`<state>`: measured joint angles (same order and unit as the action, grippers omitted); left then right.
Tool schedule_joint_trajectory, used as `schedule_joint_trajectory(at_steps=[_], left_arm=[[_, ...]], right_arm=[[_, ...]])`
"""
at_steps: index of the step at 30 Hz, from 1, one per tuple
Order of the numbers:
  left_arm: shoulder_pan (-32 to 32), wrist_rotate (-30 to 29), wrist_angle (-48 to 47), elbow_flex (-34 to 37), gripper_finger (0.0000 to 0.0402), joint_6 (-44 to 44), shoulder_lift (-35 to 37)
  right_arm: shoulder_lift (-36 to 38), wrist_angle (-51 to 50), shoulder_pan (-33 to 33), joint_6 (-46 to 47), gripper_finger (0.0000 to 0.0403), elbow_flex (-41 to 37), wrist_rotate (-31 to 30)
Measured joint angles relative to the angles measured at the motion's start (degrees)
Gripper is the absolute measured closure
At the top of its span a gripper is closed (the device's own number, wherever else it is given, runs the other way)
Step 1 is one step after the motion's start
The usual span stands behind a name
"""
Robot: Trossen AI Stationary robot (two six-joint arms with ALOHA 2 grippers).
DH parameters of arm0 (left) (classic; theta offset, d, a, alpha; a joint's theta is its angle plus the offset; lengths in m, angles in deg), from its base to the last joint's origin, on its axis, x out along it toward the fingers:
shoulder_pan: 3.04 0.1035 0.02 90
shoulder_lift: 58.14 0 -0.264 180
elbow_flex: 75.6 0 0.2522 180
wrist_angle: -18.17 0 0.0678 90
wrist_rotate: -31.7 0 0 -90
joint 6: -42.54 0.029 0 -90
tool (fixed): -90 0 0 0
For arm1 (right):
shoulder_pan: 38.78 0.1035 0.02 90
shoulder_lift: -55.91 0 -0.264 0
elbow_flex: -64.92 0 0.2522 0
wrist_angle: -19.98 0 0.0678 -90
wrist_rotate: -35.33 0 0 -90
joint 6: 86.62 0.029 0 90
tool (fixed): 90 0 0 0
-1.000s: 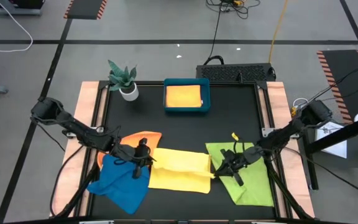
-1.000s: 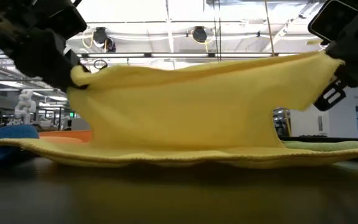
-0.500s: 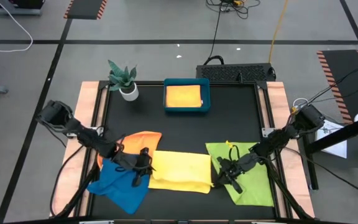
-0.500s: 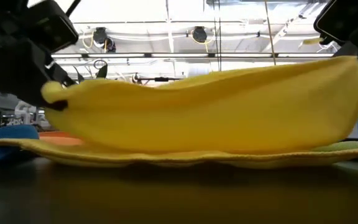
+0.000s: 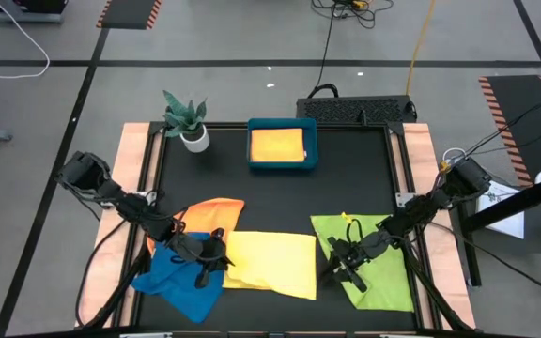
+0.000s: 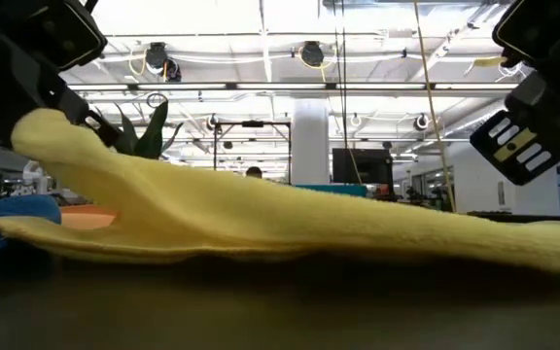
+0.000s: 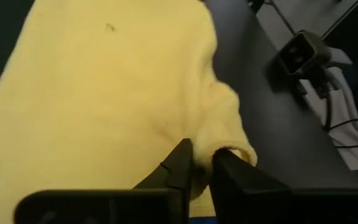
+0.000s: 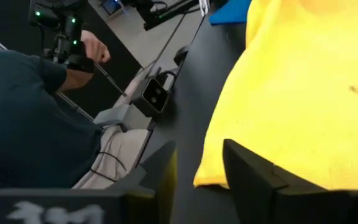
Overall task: Fold microfiber towels
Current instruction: Fold the yellow microfiber towel
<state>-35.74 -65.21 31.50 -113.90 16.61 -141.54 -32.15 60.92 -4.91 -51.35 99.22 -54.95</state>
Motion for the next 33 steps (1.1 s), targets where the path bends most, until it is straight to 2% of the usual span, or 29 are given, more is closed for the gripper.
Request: schedule_joint_trajectory(at_steps=[6, 10, 13, 15, 18, 20, 23, 27, 31, 33], left_arm=[[-0.7, 0.8, 0.3, 0.0, 0.0277, -1.6, 0.0], [-1.6, 2.5, 0.3, -0.4, 0.0233, -3.7, 0.0], [-1.9, 3.3, -0.4, -4.6, 0.0212, -2.7, 0.0], [-2.7, 3.7, -4.1, -8.8, 0.0206, 0.7, 0.1], [-4.1, 3.1, -16.4, -13.9, 0.0204, 3.9, 0.1], [-4.8, 1.4, -22.9, -15.5, 0.0204, 3.1, 0.1], [-5.1, 0.6, -27.9, -15.7, 0.0204, -1.0, 0.1], [-4.3, -1.6, -28.6, -15.4, 0.0204, -2.1, 0.1], [-2.2, -10.6, -25.6, -15.4, 0.0204, 4.5, 0.1], [0.2, -12.0, -24.6, -15.4, 0.0204, 8.3, 0.1]], right_arm=[[0.0, -0.6, -0.7, -2.0, 0.0234, 0.0, -4.1], [0.0, -1.0, -2.1, -2.1, 0.023, 0.0, -4.5], [0.0, -1.0, -3.5, -3.5, 0.0231, 0.0, -4.5], [0.0, -1.0, -4.8, -4.6, 0.0231, 0.0, -4.5], [0.0, -1.0, -6.7, -5.2, 0.023, 0.0, -4.5], [0.0, -1.2, -7.6, -6.0, 0.023, 0.0, -4.5], [0.0, -1.6, -8.4, -7.3, 0.023, 0.0, -4.3], [0.0, -3.0, -9.4, -10.1, 0.023, 0.0, -4.9], [0.2, -6.1, -11.8, -10.6, 0.023, 0.0, -8.6], [0.8, -8.3, -14.0, -10.6, 0.023, 0.0, -8.7]])
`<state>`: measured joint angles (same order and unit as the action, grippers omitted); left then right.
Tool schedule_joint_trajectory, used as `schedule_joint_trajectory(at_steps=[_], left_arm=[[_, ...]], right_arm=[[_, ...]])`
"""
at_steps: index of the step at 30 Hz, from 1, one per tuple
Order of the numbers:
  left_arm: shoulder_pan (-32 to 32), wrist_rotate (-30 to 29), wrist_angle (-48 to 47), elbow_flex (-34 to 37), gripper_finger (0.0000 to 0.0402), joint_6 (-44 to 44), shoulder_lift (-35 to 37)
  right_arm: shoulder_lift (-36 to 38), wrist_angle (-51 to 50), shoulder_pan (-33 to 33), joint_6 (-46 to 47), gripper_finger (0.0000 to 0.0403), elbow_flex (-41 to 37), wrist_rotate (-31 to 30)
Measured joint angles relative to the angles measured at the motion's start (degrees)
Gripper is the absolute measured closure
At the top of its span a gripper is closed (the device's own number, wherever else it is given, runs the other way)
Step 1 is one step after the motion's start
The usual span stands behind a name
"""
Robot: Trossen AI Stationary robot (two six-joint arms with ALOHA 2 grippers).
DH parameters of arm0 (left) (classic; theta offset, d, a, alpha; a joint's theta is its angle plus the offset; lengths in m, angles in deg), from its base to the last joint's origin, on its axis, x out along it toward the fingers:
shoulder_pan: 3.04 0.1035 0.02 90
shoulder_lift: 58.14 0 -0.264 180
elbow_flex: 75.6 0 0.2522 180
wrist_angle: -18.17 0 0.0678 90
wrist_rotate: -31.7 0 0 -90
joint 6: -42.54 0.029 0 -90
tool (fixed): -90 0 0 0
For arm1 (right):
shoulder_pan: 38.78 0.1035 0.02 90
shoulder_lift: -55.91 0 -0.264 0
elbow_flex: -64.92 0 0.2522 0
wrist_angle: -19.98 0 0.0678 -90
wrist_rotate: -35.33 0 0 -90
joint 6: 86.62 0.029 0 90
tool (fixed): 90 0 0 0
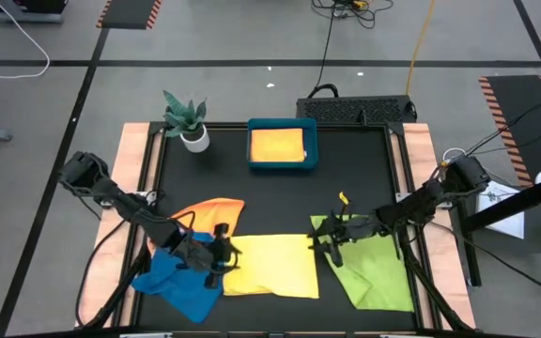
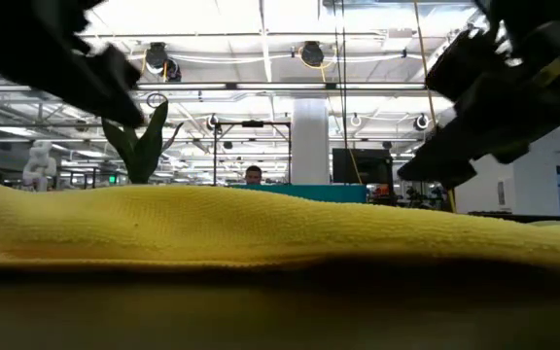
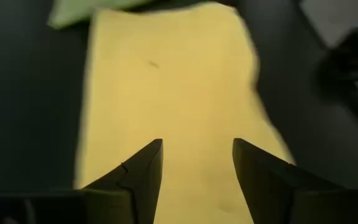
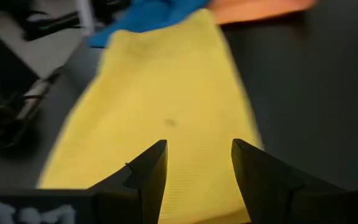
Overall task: Fold microfiber towels
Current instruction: Fold the yellow microfiber towel
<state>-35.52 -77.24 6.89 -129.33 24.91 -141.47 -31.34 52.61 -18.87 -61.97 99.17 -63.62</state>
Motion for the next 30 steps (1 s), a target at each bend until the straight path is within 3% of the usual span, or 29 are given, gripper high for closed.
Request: schedule_joint_trajectory(at_steps=[4, 6, 10, 14, 20, 30], left_arm=[[6.7, 1.9, 2.8, 0.0, 0.0204, 5.5, 0.0], [10.6, 4.6, 4.7, 0.0, 0.0204, 7.1, -0.1], [17.3, 12.9, 10.8, 0.0, 0.0204, 10.3, -2.2], [21.2, 20.9, 20.0, 0.0, 0.0204, 13.8, -6.9], [24.8, 20.9, 40.6, -0.6, 0.0204, 9.0, -18.5], [24.8, 22.0, 42.1, -6.0, 0.0204, 6.5, -26.8]], right_arm=[[2.3, -3.9, -5.0, 0.1, 0.023, 0.0, 0.5], [3.0, -6.3, -7.6, 1.0, 0.023, 0.0, 3.7], [3.0, -9.0, -11.6, 5.5, 0.0222, 0.0, 11.6], [3.0, -10.9, -12.4, 6.3, 0.0211, 0.0, 15.0], [2.9, -12.0, -12.4, 6.7, 0.0207, 0.0, 15.1], [-4.7, -5.7, -11.0, 9.2, 0.022, 0.2, 14.8]])
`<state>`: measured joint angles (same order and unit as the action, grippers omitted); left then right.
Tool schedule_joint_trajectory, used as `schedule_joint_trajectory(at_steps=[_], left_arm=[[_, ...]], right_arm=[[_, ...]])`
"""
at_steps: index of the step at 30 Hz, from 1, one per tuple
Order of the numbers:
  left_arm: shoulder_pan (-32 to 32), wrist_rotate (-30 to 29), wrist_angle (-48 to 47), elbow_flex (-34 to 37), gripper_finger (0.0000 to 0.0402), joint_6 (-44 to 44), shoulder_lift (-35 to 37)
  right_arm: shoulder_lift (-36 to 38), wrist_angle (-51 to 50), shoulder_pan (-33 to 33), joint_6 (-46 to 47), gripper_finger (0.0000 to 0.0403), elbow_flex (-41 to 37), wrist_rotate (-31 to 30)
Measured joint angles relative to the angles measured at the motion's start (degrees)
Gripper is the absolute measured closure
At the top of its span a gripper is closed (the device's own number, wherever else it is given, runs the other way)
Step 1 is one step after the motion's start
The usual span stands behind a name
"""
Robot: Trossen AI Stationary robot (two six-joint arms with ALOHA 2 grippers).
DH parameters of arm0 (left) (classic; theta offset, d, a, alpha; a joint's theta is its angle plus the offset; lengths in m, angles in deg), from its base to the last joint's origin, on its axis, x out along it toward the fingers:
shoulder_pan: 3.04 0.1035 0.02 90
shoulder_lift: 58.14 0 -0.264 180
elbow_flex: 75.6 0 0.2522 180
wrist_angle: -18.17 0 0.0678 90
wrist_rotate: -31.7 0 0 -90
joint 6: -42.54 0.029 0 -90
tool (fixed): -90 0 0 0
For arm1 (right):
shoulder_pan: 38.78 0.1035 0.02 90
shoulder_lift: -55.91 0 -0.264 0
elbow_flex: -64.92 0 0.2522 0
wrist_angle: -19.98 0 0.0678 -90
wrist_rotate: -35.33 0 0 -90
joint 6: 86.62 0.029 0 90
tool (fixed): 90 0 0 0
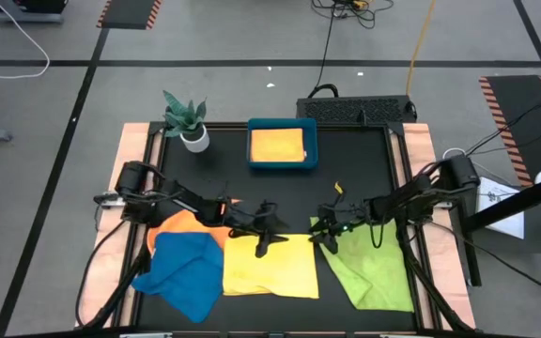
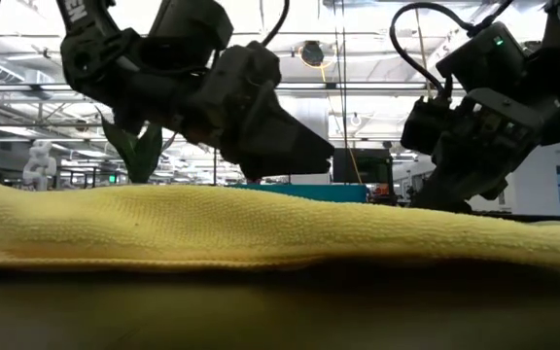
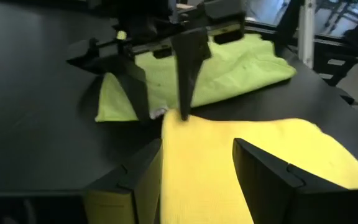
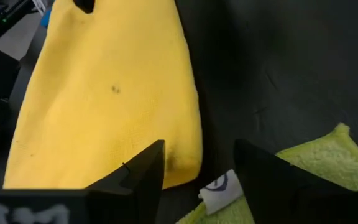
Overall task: Fold microfiber towels
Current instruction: Fold the yellow microfiber towel
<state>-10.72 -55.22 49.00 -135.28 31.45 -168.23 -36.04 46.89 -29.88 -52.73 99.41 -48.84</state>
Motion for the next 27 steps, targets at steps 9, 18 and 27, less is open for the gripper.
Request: schedule_joint_trajectory(at_steps=[9, 18, 27], left_arm=[[-0.4, -3.1, -2.6, -2.8, 0.0204, 0.3, -0.3], [0.7, 0.2, -3.1, -3.4, 0.0204, -1.7, -0.3], [2.1, 6.3, -11.1, -11.0, 0.0204, 2.8, -0.3]], right_arm=[[-1.2, 2.3, 0.6, -0.7, 0.0281, 0.0, -0.2], [4.8, 2.6, 0.6, -1.4, 0.0396, 0.0, 0.2], [9.0, 2.8, 0.5, -3.7, 0.0399, 0.0, -0.1]])
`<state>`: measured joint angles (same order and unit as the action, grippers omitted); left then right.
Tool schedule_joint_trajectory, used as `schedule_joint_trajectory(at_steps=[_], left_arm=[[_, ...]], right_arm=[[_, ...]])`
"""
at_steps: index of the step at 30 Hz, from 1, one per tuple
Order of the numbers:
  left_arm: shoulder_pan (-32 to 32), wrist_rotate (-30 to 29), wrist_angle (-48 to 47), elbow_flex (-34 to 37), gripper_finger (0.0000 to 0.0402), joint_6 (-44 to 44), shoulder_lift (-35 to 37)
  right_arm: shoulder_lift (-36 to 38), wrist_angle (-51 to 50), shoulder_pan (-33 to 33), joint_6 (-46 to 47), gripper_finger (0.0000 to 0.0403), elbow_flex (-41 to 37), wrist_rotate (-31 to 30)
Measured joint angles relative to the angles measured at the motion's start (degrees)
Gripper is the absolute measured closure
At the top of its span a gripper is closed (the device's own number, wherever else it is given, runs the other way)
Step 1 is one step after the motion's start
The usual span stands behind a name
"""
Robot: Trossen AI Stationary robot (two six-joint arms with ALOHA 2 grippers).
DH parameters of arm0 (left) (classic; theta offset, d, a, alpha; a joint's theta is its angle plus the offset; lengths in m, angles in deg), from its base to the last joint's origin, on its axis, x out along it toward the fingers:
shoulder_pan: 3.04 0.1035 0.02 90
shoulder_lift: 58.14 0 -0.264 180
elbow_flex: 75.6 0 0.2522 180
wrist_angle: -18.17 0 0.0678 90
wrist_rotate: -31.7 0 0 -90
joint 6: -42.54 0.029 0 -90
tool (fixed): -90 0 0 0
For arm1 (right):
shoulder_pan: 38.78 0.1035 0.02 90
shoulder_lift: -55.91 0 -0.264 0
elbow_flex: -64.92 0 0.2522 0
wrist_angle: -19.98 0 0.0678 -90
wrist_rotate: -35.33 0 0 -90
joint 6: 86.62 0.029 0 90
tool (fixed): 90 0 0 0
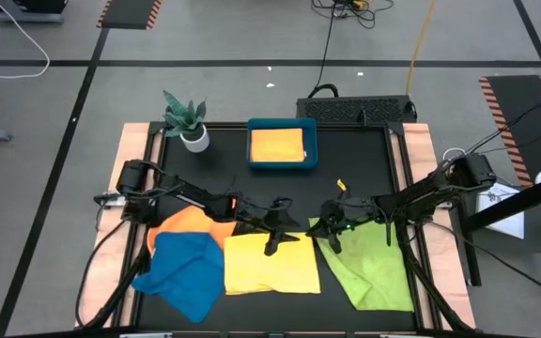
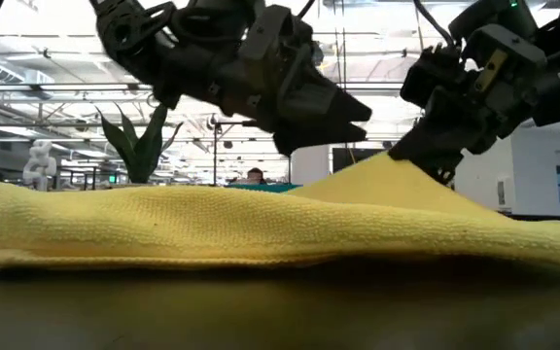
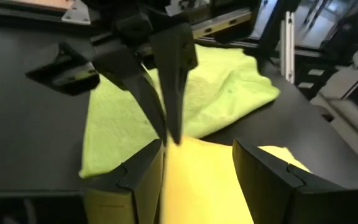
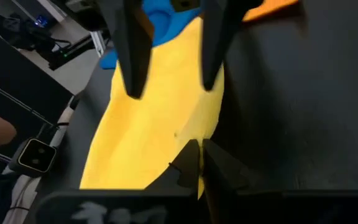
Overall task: Fold microfiber towels
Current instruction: Fold the yellow microfiber towel
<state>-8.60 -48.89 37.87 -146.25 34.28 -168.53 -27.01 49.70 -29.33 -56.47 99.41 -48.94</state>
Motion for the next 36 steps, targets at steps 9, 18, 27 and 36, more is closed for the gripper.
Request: schedule_joint_trajectory(at_steps=[9, 18, 27, 36], left_arm=[[2.1, 4.4, -9.3, -6.5, 0.0204, 0.0, 0.0], [4.1, 4.3, -10.2, -7.7, 0.0204, -0.9, 0.1], [4.4, 4.7, -11.5, -7.7, 0.0204, -1.4, 0.1], [4.4, 6.0, -12.3, -7.7, 0.0204, -2.8, 0.1]], right_arm=[[3.6, 0.0, 0.0, -3.1, 0.0401, 0.0, -1.7], [5.9, 1.0, 0.0, -7.0, 0.0402, 0.0, -2.9], [6.5, 1.5, -0.1, -7.9, 0.0402, 0.0, -2.9], [6.5, 2.3, -0.2, -8.4, 0.0403, 0.3, -2.9]])
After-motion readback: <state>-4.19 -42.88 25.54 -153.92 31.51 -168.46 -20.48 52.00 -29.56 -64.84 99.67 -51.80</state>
